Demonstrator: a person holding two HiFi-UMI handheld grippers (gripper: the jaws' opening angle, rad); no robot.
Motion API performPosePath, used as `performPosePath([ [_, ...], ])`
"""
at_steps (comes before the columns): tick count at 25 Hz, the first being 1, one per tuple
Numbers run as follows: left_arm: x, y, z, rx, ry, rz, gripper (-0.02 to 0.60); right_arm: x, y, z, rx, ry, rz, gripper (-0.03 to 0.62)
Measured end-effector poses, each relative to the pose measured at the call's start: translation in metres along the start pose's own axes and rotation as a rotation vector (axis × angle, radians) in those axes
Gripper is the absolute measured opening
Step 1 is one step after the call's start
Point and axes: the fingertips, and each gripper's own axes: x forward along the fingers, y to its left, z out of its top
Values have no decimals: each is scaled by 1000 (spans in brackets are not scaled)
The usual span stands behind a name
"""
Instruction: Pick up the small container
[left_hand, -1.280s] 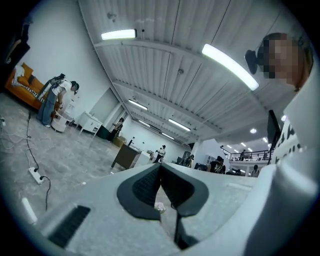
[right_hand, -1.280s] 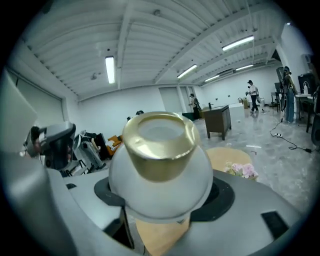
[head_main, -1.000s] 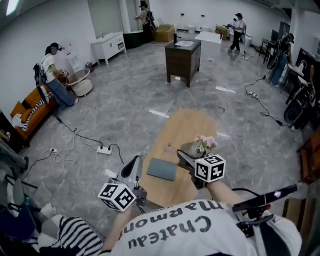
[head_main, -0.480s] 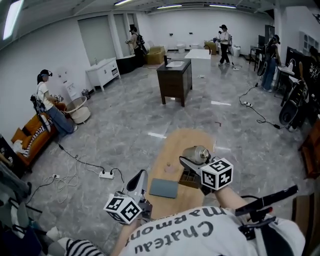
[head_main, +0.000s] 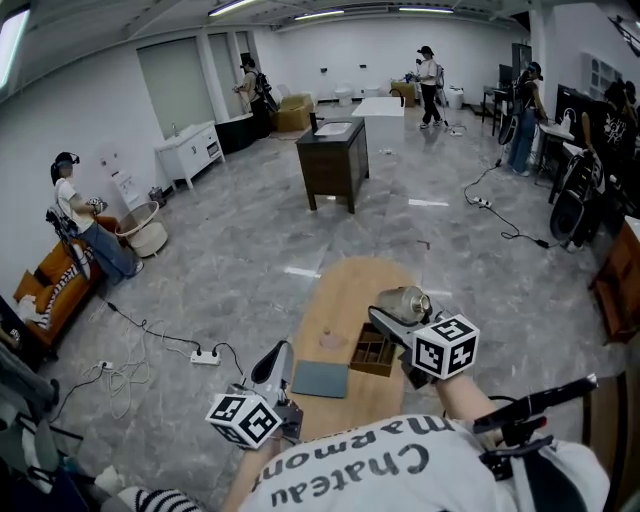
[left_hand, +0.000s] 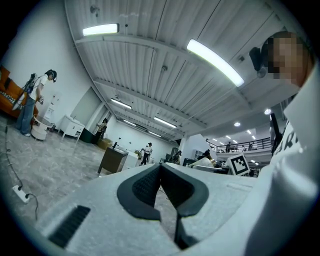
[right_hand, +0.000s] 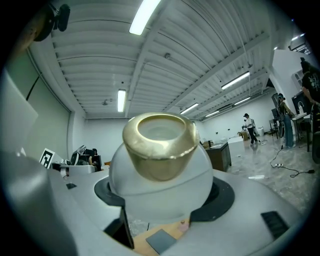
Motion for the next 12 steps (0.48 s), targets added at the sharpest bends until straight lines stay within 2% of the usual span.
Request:
performPosePath([
  [6, 13, 15, -3, -2, 0, -23, 14, 7, -7, -5, 2, -14, -16, 336],
  [12, 16, -12, -4, -15, 15, -44, 14, -22, -14, 6, 0, -17, -43, 336],
])
